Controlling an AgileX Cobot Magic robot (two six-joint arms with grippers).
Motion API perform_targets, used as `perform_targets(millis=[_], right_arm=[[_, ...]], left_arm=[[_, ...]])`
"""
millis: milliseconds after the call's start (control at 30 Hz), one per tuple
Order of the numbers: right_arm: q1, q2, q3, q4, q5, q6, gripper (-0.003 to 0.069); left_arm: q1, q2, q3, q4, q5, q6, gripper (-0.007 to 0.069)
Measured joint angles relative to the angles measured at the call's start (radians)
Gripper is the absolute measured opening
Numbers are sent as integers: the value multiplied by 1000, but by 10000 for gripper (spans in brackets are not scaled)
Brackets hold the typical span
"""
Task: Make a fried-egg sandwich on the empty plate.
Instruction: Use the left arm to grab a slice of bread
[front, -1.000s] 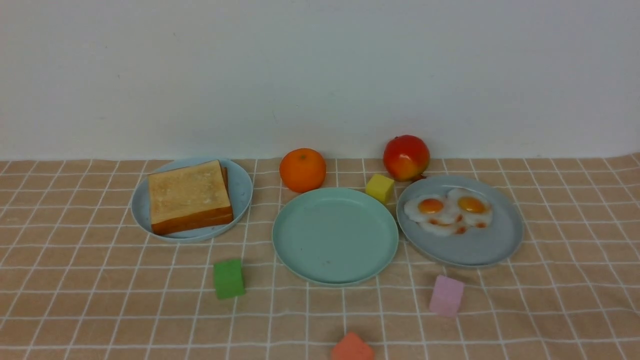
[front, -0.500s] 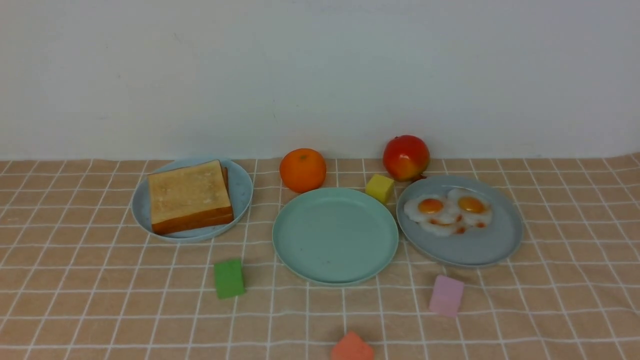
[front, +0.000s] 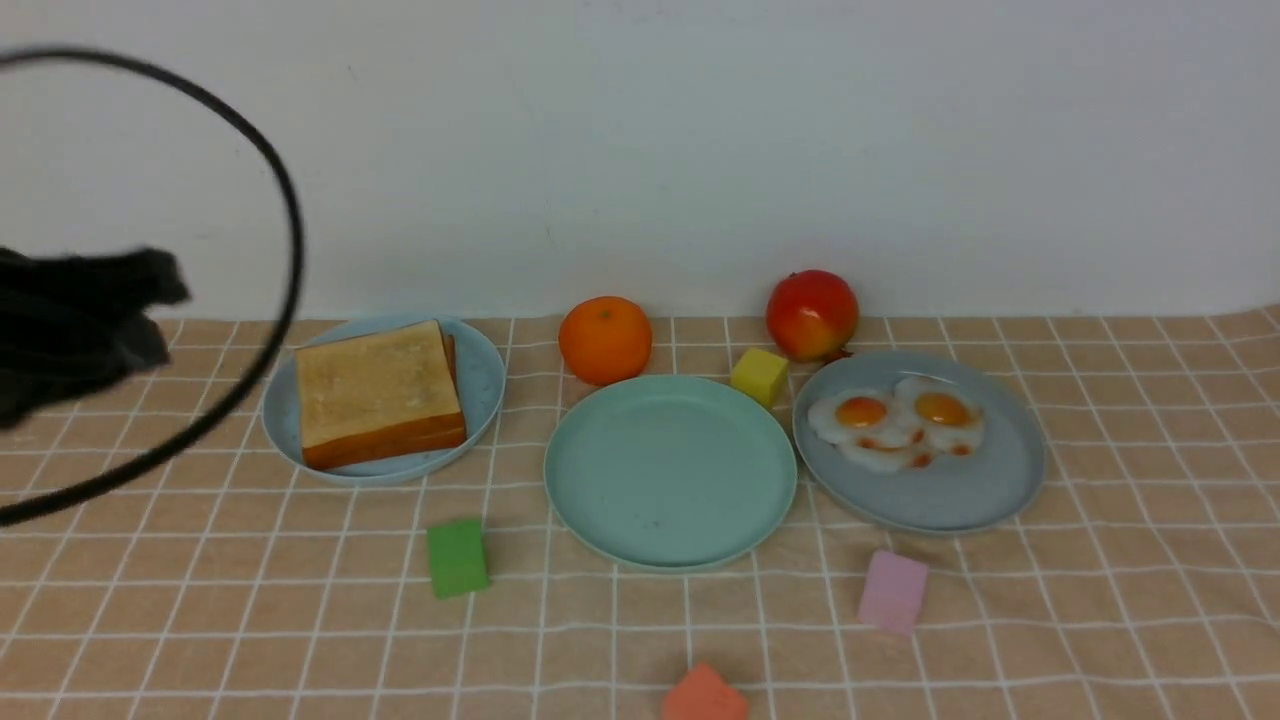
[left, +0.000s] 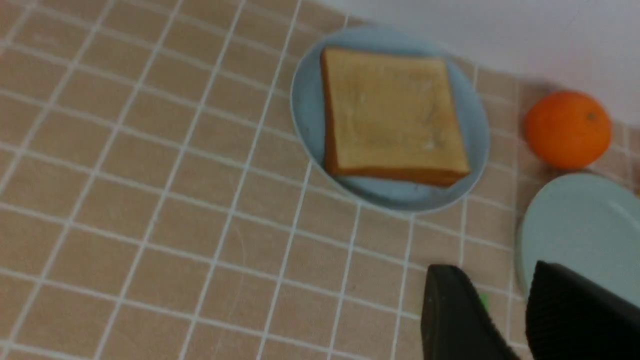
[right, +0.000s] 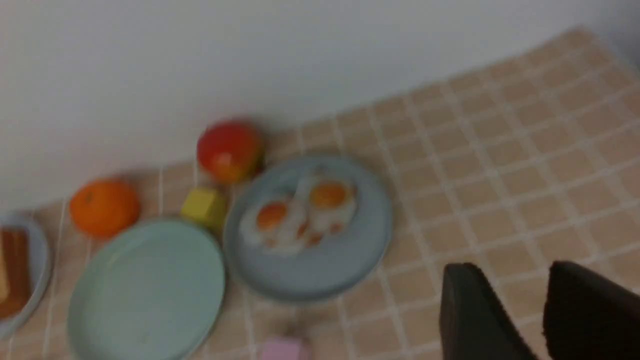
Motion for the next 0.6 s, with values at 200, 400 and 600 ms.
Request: perform_targets(millis=[200,400,600], right_arm=[[0,36,34,316,0,-251,241],[0,36,84,541,-11,-509,241],[0,36,87,623,-16,-585,241]], left_arm=[[16,214,-71,-58,19,26,237],[125,423,-258,-266,130,219,238],[163,602,-414,-392,154,392,288]])
